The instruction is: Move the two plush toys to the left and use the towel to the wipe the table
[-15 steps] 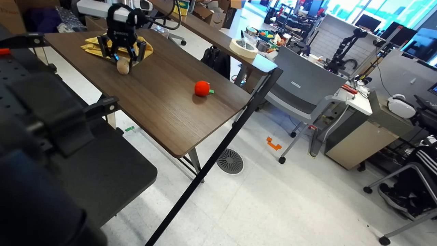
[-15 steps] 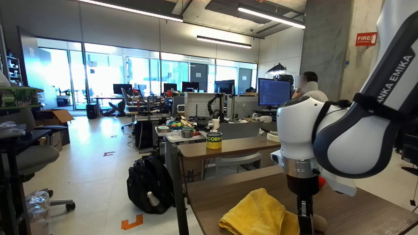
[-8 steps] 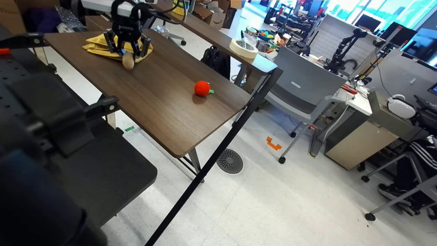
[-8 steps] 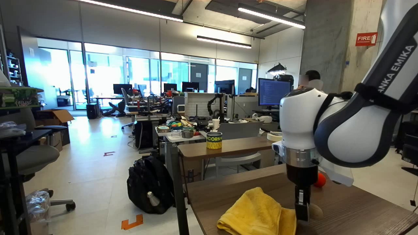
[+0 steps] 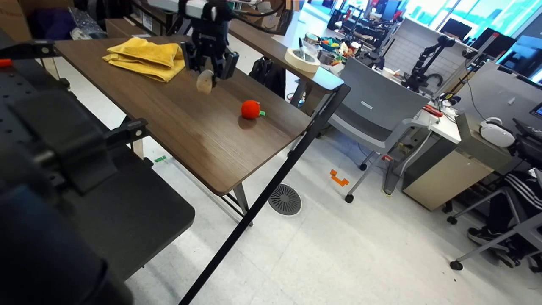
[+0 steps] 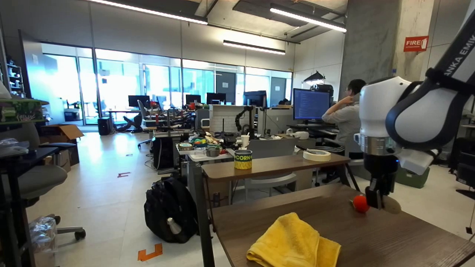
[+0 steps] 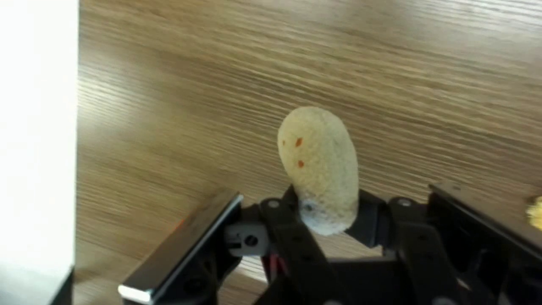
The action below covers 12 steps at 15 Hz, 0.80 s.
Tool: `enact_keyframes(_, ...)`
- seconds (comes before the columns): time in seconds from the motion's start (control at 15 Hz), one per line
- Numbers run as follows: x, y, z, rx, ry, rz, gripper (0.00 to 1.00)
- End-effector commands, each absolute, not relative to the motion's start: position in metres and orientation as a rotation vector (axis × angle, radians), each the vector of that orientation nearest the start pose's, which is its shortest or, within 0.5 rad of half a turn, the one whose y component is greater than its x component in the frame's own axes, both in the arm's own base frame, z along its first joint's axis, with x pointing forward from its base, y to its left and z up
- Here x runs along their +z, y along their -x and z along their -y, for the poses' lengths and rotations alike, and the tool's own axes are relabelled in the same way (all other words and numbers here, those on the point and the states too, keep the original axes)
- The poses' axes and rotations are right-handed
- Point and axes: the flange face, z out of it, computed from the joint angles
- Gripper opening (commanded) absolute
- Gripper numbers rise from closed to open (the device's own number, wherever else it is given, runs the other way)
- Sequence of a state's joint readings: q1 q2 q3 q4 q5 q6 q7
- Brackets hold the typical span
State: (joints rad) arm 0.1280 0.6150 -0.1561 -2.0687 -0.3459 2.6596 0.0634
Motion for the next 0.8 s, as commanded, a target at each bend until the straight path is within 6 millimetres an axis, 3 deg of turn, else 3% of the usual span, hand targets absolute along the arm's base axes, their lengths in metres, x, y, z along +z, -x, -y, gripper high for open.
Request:
enact_keyframes(0.0,0.116,-0.581,0.074,0.104,3.422,0.083,0.03)
enact_keyframes(0.13,0.103,-0.579,0.102,0.153,3.44,-0.108,0.03)
enact_keyframes(0.27,0.091,-0.577,0.118,0.204,3.44,-0.251,0.03)
enact_keyframes(0.73,0.067,-0.588,0.12,0.247,3.437,-0.454,0.03)
